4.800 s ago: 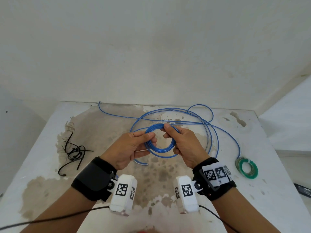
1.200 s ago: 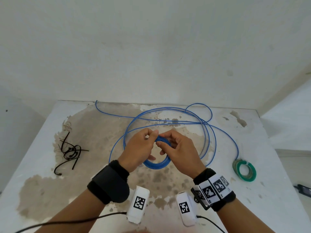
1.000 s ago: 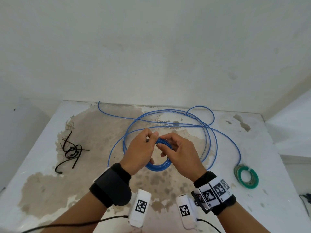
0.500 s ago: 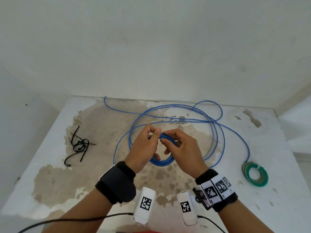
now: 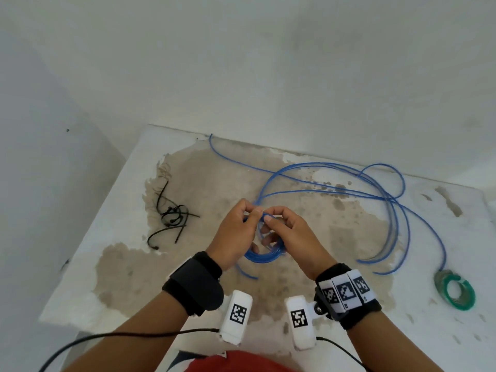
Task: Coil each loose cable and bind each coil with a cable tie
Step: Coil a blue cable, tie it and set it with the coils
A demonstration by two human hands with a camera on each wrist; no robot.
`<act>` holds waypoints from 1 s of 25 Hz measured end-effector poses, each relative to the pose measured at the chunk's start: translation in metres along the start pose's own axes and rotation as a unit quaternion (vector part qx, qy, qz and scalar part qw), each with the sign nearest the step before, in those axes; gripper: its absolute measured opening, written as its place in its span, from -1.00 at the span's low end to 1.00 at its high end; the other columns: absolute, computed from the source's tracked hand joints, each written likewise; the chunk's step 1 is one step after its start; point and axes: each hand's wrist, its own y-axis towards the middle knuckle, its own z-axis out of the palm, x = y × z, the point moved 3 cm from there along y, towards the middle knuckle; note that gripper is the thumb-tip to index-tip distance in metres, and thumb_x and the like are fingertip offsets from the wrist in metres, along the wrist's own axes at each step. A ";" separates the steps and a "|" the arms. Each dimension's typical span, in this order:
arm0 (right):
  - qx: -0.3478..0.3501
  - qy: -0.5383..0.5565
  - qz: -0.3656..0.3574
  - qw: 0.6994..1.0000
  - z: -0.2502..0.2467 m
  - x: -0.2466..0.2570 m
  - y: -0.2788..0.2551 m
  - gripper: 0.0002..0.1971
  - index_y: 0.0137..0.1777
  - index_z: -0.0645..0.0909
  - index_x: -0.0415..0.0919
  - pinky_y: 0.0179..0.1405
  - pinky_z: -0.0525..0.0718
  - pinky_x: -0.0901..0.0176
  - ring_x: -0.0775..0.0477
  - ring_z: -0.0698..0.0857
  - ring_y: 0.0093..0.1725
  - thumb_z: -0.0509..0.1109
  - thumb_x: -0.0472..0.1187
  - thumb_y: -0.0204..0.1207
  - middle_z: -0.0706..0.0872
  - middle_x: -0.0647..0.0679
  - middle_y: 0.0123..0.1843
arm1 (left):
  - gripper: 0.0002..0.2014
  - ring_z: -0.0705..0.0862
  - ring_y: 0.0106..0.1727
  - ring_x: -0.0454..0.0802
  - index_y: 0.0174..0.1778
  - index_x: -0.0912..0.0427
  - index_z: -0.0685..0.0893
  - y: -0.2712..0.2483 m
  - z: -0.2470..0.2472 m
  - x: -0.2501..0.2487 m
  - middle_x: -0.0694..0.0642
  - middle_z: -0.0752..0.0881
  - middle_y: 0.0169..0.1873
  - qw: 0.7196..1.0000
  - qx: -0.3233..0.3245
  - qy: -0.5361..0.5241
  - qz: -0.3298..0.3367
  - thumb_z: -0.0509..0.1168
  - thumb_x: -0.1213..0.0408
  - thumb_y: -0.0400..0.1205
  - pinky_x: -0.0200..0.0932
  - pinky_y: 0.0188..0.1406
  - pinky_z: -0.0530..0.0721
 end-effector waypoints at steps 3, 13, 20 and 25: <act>-0.004 -0.066 0.058 0.996 0.057 -0.014 0.042 -0.66 0.21 0.69 -0.11 -0.20 0.69 0.17 -0.03 0.78 -0.18 0.13 0.05 0.83 0.81 -0.03 -0.06 | -0.79 0.45 -0.61 -0.14 -0.08 0.20 0.47 0.010 -0.079 0.029 -0.02 0.46 -0.54 0.999 -0.038 -0.015 -0.023 0.20 0.16 0.80 -0.03 -0.49 0.66; 0.023 -0.472 -0.040 0.880 0.196 -0.093 0.144 -0.86 -0.07 0.59 0.23 -0.28 0.47 0.22 0.13 0.48 -0.24 0.36 -0.10 0.65 0.46 0.14 -0.08 | -0.78 0.35 -0.58 -0.13 -0.14 0.06 0.44 0.033 -0.246 0.069 -0.14 0.37 -0.61 0.990 -0.125 -0.021 -0.052 0.16 0.13 0.82 0.00 -0.38 0.66; 0.005 -0.465 -0.040 0.884 0.194 -0.091 0.143 -0.84 -0.16 0.66 0.09 -0.23 0.51 0.19 0.10 0.55 -0.22 0.36 -0.14 0.64 0.55 0.13 -0.12 | -0.80 0.37 -0.59 -0.16 -0.09 0.12 0.46 0.025 -0.246 0.073 -0.11 0.37 -0.59 0.990 -0.126 -0.033 -0.057 0.16 0.13 0.82 -0.10 -0.44 0.64; -0.064 -0.305 -0.065 0.948 0.142 -0.050 0.091 -0.80 0.10 0.66 0.05 -0.36 0.55 0.29 0.06 0.63 -0.34 0.30 -0.28 0.70 0.69 0.04 -0.21 | -0.79 0.43 -0.59 -0.14 0.00 0.18 0.51 0.031 -0.221 0.058 0.00 0.41 -0.51 0.993 -0.103 -0.024 -0.044 0.15 0.11 0.82 -0.06 -0.41 0.66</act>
